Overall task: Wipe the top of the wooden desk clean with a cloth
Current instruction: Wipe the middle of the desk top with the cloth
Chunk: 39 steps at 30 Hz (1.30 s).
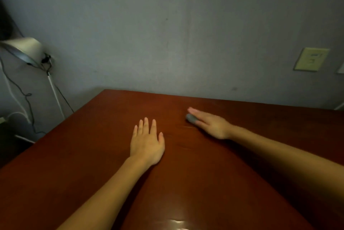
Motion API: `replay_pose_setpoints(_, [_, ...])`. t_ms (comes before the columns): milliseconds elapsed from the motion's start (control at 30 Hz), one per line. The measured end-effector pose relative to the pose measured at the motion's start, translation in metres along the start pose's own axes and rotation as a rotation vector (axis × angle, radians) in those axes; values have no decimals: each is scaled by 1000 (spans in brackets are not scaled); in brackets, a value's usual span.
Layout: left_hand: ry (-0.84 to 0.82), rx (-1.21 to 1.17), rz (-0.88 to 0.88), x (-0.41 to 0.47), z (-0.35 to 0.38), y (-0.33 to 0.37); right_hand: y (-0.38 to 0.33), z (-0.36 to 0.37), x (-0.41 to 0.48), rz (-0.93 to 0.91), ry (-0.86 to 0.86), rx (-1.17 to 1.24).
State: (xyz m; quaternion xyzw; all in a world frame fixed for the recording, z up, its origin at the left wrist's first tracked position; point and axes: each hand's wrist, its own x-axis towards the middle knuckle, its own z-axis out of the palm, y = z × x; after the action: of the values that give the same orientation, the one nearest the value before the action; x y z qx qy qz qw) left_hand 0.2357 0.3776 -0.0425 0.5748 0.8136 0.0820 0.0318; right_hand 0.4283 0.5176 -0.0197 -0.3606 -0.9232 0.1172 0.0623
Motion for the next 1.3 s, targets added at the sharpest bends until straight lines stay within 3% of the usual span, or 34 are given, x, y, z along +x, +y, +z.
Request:
replay_pose_setpoints(200, [23,8,-11,2,3,3,80,-27,3,398,84,3])
replay_pose_setpoints(333, [40,6,-12,4,6,2,78,-16,74,483,167,16])
replay_pose_setpoints(467, [52,-1,-14,4,6,1,29,2,136,410,160,9])
replay_pose_setpoints(667, [35,-13,-25,3,3,4,-70,27,148,89,40,-13])
replay_pose_setpoints(800, [23,-10,-16,1,1,3,-72,26,96,-81,-6,1])
replay_pose_setpoints(900, [17,-8,-6,0,1,2,-39,17,45,-98,10,-16])
replay_pose_setpoints(1100, [11,12,9,1,3,0,65,-24,-19,309,98,14])
replay_pose_setpoints(1200, [18,19,2,3,3,1,104,-30,-6,505,163,6])
replay_pose_setpoints(1300, [29,15,-3,5,4,1,111,-26,27,590,199,1])
